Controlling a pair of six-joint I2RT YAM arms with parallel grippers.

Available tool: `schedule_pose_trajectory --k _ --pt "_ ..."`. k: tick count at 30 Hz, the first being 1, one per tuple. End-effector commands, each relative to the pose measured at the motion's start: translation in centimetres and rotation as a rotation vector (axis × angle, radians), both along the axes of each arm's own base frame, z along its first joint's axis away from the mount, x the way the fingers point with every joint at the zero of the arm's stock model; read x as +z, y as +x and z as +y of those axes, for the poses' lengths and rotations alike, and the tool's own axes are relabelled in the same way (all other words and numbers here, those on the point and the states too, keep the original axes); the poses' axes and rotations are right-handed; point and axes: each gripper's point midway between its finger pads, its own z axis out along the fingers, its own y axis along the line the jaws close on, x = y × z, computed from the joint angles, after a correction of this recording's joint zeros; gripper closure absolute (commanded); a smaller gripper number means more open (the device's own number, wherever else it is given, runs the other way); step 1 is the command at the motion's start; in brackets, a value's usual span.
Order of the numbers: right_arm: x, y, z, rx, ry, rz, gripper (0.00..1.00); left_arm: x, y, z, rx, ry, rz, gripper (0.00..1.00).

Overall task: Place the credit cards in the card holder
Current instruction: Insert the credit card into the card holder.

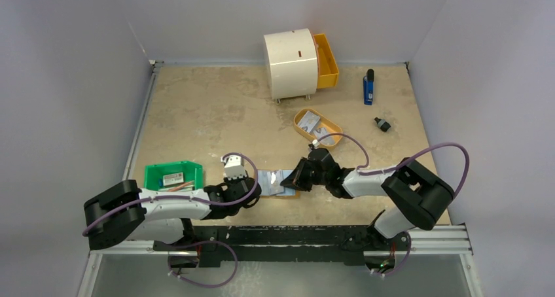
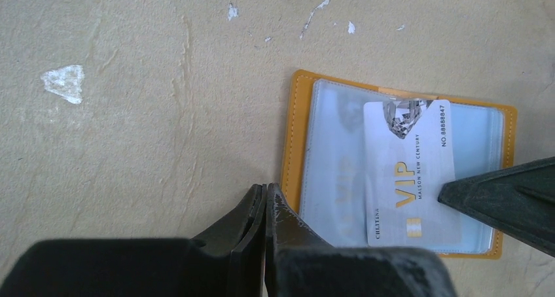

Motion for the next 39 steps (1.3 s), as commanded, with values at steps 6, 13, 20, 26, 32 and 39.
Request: schedule_pose_trajectory --k 6,13,20,26,32,39 --pt "-0.4 0.9 -1.3 -0.009 -0.134 -0.056 1.0 -1.3 -1.2 0.0 -0.048 0.017 0.061 1.0" --pt "0.1 1.1 -1.7 0.001 -0.162 -0.086 1.0 -1.4 -1.2 -0.1 -0.049 0.022 0.062 1.0" --pt "0.5 1.0 -1.0 0.028 -0.129 -0.096 1.0 -1.4 -1.2 -0.4 -0.056 0.013 0.064 1.0" --pt "0.6 0.7 0.3 0.05 -0.083 -0.086 1.0 -1.5 -1.2 -1.5 -0.087 -0.009 0.074 1.0" --pt "0.6 0.3 1.0 0.067 -0.052 -0.075 1.0 -1.3 -1.2 -1.7 -0.088 -0.016 0.07 1.0" --pt "0.3 -0.2 2.2 0.124 -0.044 -0.059 1.0 -1.3 -1.1 -1.9 -0.093 -0.017 0.071 1.0"
